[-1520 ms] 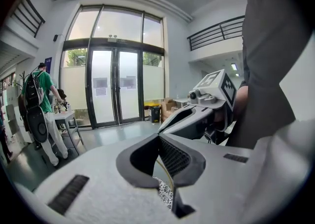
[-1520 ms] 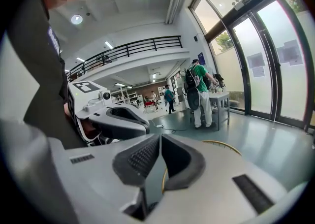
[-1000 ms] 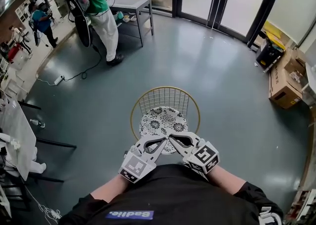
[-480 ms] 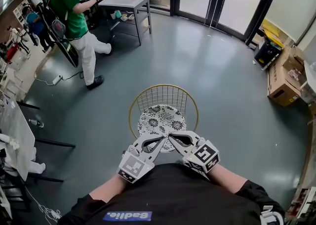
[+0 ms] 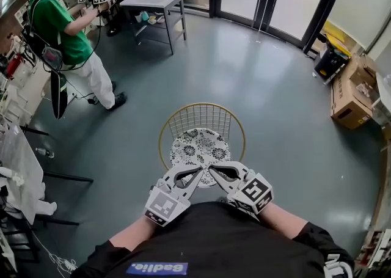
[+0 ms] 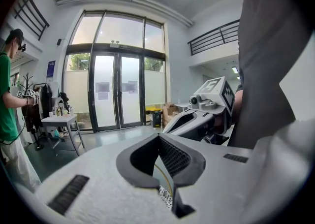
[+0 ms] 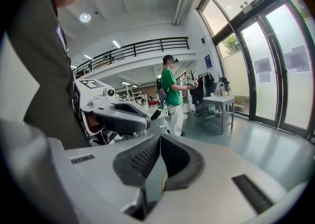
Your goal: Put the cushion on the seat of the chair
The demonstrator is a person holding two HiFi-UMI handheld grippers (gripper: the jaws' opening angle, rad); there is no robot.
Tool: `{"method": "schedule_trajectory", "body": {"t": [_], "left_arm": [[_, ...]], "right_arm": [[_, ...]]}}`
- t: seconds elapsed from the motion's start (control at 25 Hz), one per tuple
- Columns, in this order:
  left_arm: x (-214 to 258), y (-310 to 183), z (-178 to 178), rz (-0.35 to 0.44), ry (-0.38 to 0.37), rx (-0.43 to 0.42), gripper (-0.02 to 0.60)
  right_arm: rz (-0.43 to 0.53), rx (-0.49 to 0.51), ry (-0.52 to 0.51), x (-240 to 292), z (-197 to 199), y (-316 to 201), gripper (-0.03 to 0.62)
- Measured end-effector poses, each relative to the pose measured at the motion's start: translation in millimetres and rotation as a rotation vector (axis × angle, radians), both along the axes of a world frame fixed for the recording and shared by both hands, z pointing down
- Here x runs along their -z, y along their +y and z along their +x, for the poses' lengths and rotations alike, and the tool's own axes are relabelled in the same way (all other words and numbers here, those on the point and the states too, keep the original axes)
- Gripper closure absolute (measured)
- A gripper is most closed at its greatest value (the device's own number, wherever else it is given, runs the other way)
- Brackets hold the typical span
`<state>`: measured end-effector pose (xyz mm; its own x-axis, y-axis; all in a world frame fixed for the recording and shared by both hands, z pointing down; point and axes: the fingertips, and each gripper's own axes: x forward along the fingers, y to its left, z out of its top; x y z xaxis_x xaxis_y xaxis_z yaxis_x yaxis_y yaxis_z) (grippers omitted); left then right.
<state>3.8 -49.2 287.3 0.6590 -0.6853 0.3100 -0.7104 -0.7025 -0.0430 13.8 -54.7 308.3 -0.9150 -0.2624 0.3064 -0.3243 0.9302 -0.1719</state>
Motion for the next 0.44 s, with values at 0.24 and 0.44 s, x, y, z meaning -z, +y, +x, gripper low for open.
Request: {"method": "schedule_trajectory", "body": {"t": [0.24, 0.44], "left_arm": [[-4, -2, 2, 0.007, -0.008, -0.003, 0.566], [-4, -1, 9, 0.004, -0.004, -0.004, 0.566]], "right_arm": [[0.008, 0.003, -0.005, 1, 3, -1, 0.562], [0.004, -0.002, -0.006, 1, 9, -1, 0.562]]}}
